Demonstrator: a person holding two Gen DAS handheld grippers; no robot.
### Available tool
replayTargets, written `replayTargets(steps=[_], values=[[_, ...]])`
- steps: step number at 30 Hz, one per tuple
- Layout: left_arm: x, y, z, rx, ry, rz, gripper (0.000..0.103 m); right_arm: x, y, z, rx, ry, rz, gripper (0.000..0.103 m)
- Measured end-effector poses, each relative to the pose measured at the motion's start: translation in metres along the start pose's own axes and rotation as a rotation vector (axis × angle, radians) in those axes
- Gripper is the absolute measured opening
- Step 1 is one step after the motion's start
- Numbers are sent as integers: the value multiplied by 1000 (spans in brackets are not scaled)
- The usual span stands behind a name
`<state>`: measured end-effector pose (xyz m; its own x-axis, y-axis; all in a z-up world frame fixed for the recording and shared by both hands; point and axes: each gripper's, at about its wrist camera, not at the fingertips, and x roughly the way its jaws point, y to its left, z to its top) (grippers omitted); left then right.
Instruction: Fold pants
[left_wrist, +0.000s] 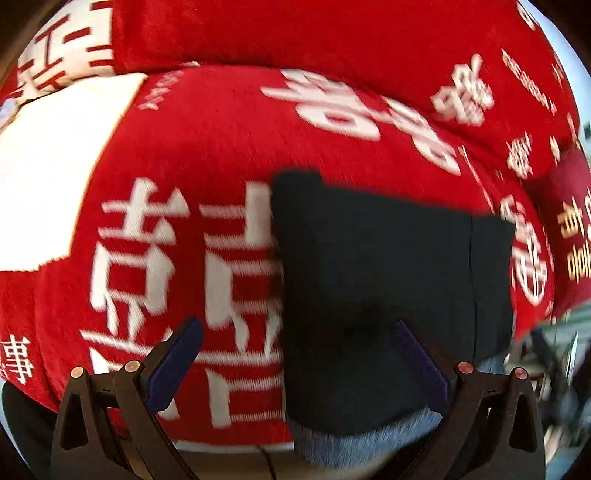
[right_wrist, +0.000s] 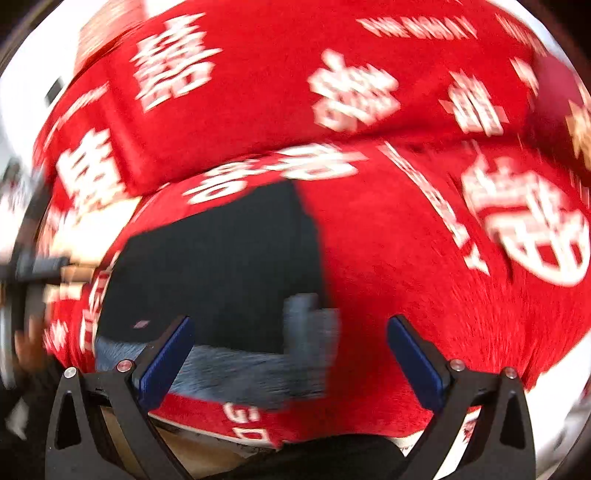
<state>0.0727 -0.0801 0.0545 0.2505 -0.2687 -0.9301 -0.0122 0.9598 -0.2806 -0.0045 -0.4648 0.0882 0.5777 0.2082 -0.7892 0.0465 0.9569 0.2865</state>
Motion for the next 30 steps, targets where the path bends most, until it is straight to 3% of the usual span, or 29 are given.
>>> replayTargets(steps=[4,8,12,15,18,30], values=[[15,-12,-5,34,18,-20,103,18,-28,7,151,41,85,103],[25,-24,-6,74,31,-6,103,41,-3,8,88,90,151,103],[32,-28,-6,70,15,-29,103,83,27,6,14,197,186,103],[38,-30,-8,64,-5,-58,103,96,43,4,-39,196,134,103],[45,-31,-8,40,-16,-99,103,99,40,5,-39,197,151,103],[45,-30,-9,35,-53,-111,103,102,43,9,-83,203,140,103]])
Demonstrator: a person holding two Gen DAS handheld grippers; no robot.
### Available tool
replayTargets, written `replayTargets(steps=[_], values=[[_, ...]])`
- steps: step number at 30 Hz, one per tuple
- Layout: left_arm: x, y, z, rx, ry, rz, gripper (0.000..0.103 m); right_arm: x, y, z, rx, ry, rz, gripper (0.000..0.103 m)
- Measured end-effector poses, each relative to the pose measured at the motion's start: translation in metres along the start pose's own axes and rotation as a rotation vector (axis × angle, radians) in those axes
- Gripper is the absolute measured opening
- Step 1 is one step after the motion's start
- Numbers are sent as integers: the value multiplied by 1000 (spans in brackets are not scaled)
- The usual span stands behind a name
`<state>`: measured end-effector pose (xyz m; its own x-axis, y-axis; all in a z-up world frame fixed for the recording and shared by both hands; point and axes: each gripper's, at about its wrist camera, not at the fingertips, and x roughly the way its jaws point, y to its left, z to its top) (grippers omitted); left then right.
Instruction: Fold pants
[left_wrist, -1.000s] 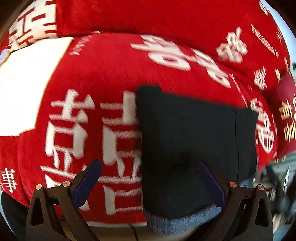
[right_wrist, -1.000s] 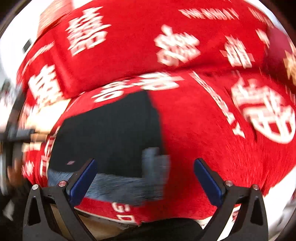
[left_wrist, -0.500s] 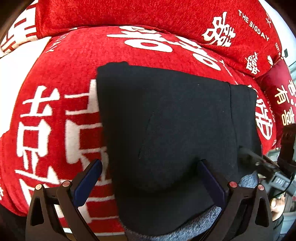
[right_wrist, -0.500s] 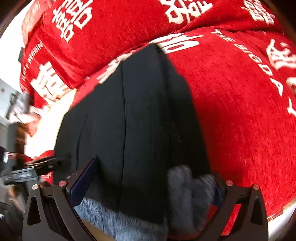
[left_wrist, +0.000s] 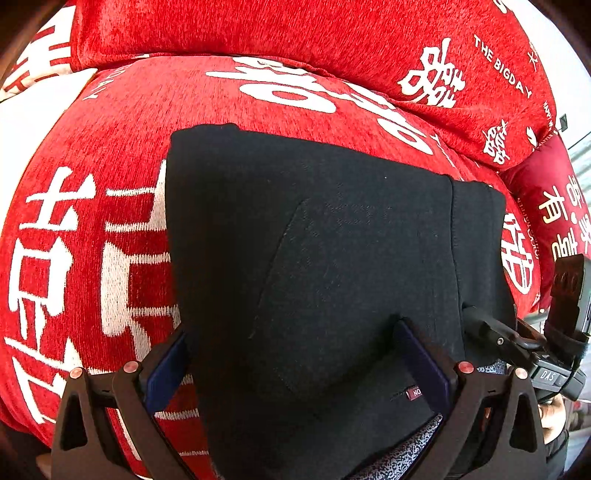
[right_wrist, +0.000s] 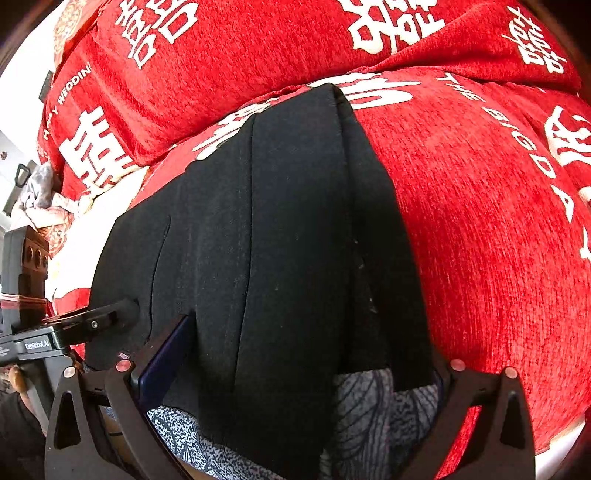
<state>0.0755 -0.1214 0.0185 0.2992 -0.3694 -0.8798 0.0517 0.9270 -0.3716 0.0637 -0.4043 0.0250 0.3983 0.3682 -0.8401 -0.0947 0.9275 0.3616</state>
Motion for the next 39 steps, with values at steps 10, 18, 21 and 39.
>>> replayTargets(steps=[10,18,21,39], values=[[-3,-1,-2,60,-18,-15,94,0,16,4,-13,41,-88,101],[-30,-7,-6,152,-58,-13,52,-37,66,-9,-129,-43,-156,57],[-40,-8,-8,159,-63,-14,50,-47,79,-11,-146,-69,-156,53],[-112,101,9,7,-125,119,50,-13,208,27,-269,-78,17,51]])
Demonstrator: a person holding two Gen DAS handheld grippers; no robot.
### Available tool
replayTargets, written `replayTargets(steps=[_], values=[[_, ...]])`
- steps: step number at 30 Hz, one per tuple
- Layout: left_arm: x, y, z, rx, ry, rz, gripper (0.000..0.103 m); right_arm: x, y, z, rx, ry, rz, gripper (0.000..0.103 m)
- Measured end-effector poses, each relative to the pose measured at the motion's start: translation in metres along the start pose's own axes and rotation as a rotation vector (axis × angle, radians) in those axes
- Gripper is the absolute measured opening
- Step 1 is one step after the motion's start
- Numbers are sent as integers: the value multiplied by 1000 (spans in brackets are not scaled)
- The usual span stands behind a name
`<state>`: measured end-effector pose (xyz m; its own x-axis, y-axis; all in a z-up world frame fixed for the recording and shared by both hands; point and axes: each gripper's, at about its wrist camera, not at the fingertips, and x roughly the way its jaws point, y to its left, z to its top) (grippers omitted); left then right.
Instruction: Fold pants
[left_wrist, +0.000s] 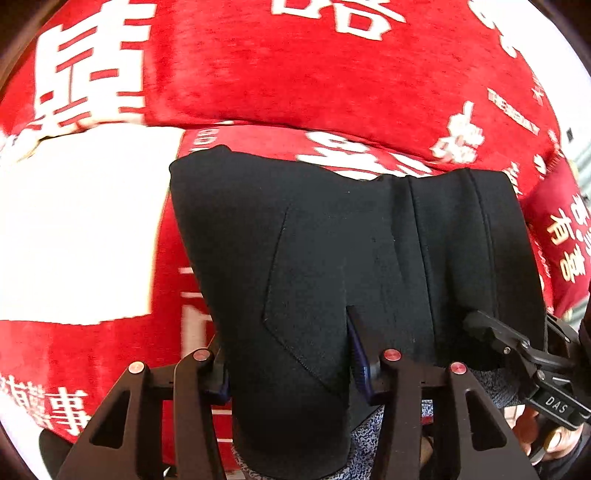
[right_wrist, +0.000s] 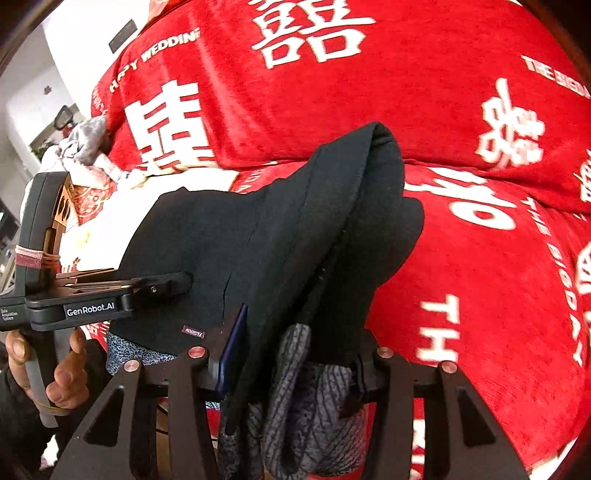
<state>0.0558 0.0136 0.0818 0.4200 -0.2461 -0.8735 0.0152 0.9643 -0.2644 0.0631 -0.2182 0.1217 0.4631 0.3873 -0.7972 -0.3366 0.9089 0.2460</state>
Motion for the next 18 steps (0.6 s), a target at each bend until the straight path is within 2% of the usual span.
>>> replayTargets(steps=[7,13,15,18], values=[[9,28,4,-15,20,32,50,25,19,4,8,29,15,51],[36,25,12,-5,54,16,50,40,5,6,48,54,-16,51],[48,28,13,-8,65,22,52,51,-6,4,77,79,-23,51],[56,39,12,-39,72,4,62,65,-21,1,123,100,-32,58]])
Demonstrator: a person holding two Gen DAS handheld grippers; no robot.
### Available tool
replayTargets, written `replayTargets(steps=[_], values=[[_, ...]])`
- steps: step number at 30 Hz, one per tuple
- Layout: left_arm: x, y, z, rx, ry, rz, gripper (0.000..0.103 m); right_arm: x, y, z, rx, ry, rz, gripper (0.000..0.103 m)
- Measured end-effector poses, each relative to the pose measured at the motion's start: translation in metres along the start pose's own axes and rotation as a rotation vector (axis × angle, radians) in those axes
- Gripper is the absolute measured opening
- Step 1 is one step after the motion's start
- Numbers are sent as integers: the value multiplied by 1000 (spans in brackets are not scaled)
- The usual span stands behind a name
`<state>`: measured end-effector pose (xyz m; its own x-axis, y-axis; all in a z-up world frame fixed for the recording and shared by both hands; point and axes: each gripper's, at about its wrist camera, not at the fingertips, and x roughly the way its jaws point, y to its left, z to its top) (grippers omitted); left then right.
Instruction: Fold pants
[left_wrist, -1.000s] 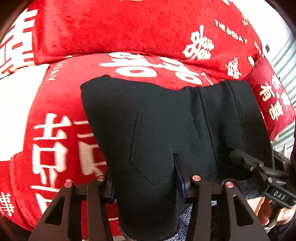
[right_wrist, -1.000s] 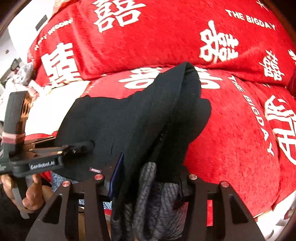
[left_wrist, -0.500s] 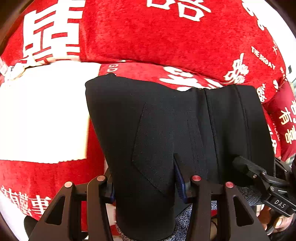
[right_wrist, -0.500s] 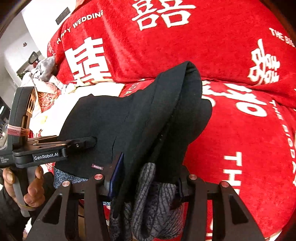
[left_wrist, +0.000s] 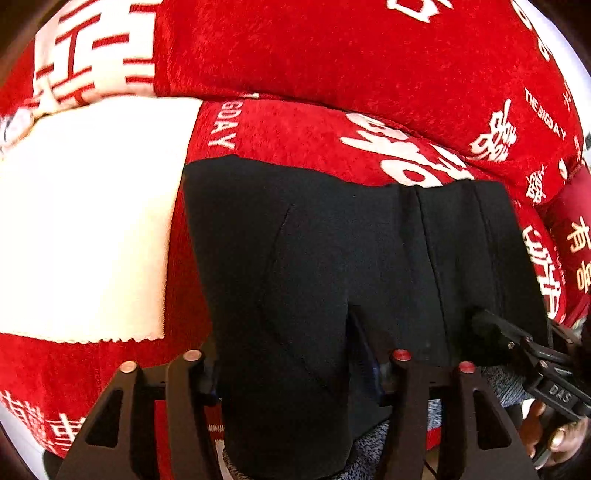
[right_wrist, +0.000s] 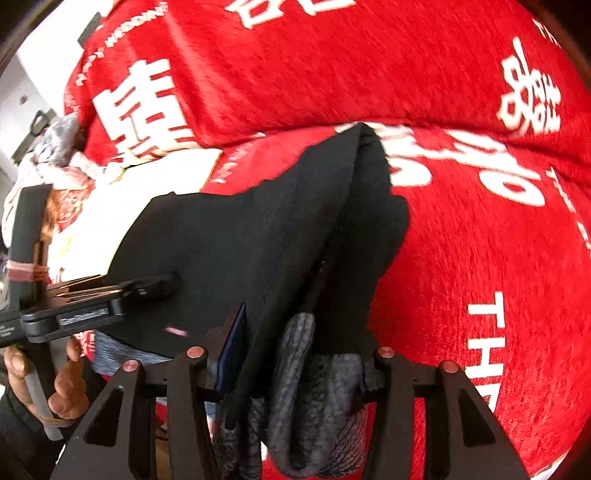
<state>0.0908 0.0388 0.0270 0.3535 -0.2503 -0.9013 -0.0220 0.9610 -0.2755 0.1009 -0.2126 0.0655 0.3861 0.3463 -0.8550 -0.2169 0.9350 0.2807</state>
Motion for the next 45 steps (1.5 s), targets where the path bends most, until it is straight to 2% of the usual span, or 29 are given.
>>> replayTargets(steps=[2,4,6,9,11,15,18,21,22,23,27,29,32,35,38,41,45], values=[[4,8,1,-24,9,-1,78,5,-9,-2,35,14,16,67],[5,16,2,-42,19,-19,79,7,-17,-4,68,26,29,78],[-5,27,0,-65,17,-32,79,0,-23,-7,91,13,10,80],[-34,39,-11,-101,-54,-21,79,-30,-21,-19,93,-88,-55,80],[-50,38,-21,-102,-89,-32,79,-50,-5,-30,35,-154,-65,81],[-68,5,-50,-16,-138,-50,79,-68,47,-63,-214,-203,-30,84],[-68,-25,-71,70,-167,-88,79,-57,66,-82,-315,-184,9,84],[-45,-36,-78,99,-131,-55,79,-34,55,-85,-277,-121,-42,84],[-31,-34,-79,91,-86,-54,79,-26,47,-86,-249,-98,-39,84],[-23,-33,-78,77,-74,-57,79,-22,41,-87,-223,-88,-21,84],[-26,-37,-81,105,-81,-40,79,-23,33,-90,-188,-86,18,85],[-34,-35,-77,91,-72,-60,79,-31,34,-85,-183,-88,22,85],[-58,-29,-63,67,-110,-106,79,-55,36,-72,-193,-166,6,86],[-65,-22,-32,40,-138,-71,79,-69,32,-46,-195,-220,-10,88],[-61,-9,-4,-25,-120,-33,79,-66,30,-9,-198,-245,-30,89],[-42,3,24,-116,-41,-27,79,-44,32,25,-189,-200,-54,93],[-18,-4,50,-109,-5,87,79,-10,41,58,-228,-147,-73,94]])
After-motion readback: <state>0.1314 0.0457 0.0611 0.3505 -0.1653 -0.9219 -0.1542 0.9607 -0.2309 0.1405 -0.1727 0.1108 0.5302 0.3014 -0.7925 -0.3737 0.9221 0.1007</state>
